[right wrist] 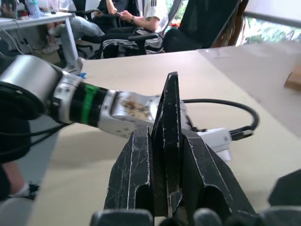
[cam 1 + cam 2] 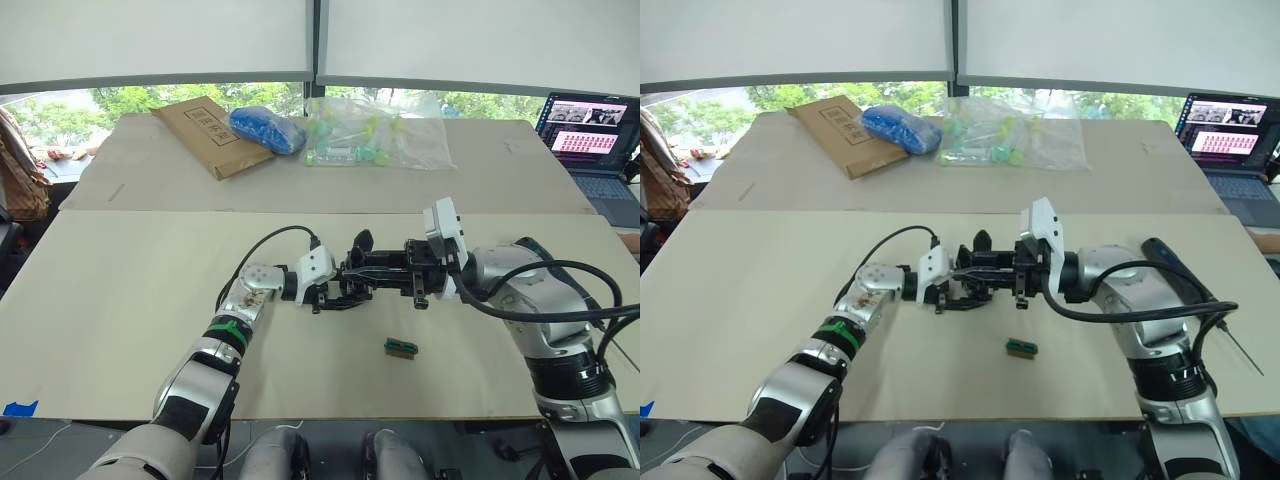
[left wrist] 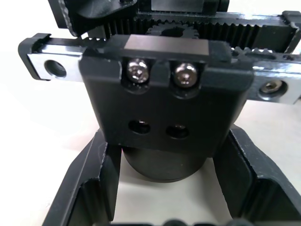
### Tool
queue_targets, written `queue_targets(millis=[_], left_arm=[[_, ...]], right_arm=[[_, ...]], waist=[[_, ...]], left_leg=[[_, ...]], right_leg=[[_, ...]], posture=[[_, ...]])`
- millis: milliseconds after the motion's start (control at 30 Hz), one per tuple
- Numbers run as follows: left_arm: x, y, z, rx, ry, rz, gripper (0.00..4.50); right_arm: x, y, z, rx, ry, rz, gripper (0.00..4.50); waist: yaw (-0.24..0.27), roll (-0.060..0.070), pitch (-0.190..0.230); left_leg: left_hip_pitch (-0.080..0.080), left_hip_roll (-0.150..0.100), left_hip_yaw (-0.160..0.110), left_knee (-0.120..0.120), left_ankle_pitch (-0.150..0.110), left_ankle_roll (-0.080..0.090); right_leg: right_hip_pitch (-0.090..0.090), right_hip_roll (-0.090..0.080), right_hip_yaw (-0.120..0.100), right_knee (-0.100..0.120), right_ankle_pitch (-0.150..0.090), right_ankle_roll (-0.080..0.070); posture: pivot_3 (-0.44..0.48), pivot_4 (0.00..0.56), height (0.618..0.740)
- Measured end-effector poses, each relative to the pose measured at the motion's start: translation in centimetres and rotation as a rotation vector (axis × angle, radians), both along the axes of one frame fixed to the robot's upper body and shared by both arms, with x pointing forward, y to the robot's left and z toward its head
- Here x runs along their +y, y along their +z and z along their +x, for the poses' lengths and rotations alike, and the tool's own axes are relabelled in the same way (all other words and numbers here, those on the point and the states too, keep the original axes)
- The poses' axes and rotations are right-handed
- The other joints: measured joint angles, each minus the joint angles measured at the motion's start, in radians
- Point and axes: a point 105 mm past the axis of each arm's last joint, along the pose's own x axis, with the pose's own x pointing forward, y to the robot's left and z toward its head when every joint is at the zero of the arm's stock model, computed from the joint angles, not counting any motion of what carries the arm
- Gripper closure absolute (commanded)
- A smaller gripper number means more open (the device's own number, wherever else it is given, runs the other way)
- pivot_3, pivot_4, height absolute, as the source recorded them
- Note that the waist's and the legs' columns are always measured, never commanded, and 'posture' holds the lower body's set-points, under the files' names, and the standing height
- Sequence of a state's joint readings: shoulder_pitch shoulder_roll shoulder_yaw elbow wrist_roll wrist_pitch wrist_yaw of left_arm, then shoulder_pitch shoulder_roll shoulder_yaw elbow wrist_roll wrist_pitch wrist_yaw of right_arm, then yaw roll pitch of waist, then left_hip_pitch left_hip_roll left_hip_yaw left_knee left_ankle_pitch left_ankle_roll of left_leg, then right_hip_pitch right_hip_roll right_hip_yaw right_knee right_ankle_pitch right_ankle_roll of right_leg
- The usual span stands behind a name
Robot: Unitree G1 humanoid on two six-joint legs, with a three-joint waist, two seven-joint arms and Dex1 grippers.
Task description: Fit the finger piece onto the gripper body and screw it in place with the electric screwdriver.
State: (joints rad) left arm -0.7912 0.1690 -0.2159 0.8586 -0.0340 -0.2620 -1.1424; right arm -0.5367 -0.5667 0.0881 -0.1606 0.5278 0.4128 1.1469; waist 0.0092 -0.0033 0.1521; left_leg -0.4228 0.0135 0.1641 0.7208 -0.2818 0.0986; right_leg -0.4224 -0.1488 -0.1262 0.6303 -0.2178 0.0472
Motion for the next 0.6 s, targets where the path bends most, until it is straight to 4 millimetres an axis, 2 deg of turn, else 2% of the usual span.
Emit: queue_targets(millis=[400, 600], left_arm=[[0.0, -0.1, -0.3, 0.030, 0.000, 0.029, 2.22], [0.3, -0.1, -0.2, 0.029, 0.001, 0.036, 2.22]], right_arm=[[-0.5, -2.3, 2.1, 0.003, 0.005, -0.014, 4.14], [-0.3, -3.2, 2.3, 0.024, 0.028, -0.035, 4.14]], waist=[[-0.004, 0.000, 0.000], [-0.008, 0.000, 0.000]], left_leg=[[0.000, 0.000, 0.000, 0.000, 0.000, 0.000], [0.000, 0.000, 0.000, 0.000, 0.000, 0.000]], right_leg=[[0.000, 0.001, 0.000, 0.000, 0.000, 0.000], [0.000, 0.001, 0.000, 0.000, 0.000, 0.000]], posture=[[0.000, 0.150, 0.732], [0.000, 0.150, 0.732]])
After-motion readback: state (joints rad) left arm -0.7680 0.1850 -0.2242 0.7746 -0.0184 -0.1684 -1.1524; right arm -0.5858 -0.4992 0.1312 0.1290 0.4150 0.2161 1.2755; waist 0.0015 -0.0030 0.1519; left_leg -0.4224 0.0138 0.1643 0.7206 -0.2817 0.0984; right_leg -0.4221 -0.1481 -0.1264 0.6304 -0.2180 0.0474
